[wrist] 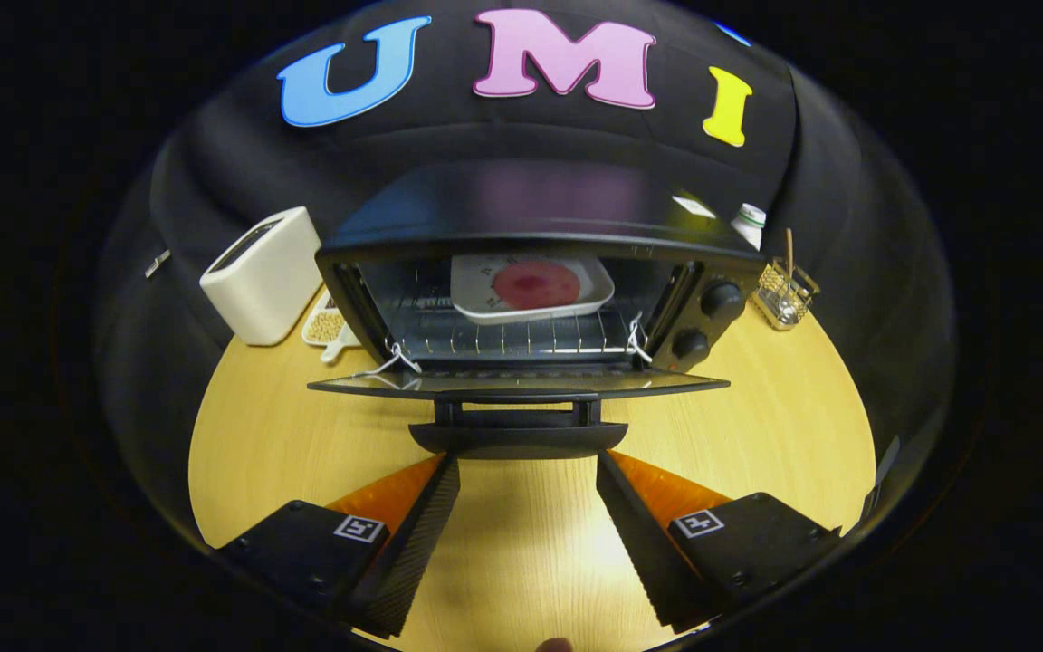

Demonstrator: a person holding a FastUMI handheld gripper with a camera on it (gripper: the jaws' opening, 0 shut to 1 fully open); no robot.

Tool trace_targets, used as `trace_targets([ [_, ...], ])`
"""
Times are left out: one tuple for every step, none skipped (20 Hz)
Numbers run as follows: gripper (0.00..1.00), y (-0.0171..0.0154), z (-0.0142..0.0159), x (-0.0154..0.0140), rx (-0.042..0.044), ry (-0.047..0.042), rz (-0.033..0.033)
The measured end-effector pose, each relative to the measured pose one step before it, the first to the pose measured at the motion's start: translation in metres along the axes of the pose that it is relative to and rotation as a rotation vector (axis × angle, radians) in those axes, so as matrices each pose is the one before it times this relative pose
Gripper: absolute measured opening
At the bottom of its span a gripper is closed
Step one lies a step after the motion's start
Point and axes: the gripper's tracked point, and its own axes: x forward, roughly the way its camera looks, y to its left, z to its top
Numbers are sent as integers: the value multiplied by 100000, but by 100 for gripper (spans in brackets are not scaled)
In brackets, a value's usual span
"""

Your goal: Open the toaster oven, put the food inside, and close the toaster oven door.

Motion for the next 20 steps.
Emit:
trace_targets([
  [99, -13, 868, -124, 169, -1775, 225],
  [99, 3, 726, -109, 788, -1152, 574],
  [99, -1, 701, -178, 1021, -1820, 744],
  [99, -47, 755, -475, 1381, -2396, 697],
  [99, 38, 534, -250, 1121, -1919, 846],
  [99, -186, 619, 16, 179, -1687, 68],
  [99, -246, 412, -582, -596, -1509, 341],
  [99, -573, 286, -376, -1001, -1857, 618],
  [99, -501, 516, -640, -946, -2708, 348],
  [99, -468, 741, -797, -373, -2918, 349],
  [99, -584, 823, -952, 278, -3127, 177],
  [99, -643, 1000, -1241, 941, -3169, 180],
  [99, -673, 1146, -1169, 671, -3548, -185],
  [99, -960, 1225, -1142, 138, -3270, -520],
  [99, -821, 1363, -1163, -587, -3784, -205],
  [99, -761, 1244, -1196, -800, -3331, 270],
  [99, -802, 1256, -1234, -639, -3488, 299],
  [99, -897, 1285, -1114, -522, -3521, 38],
  [99, -937, 1184, -1117, -16, -3193, 51],
  [99, -883, 1210, -1120, 122, -2901, 179],
])
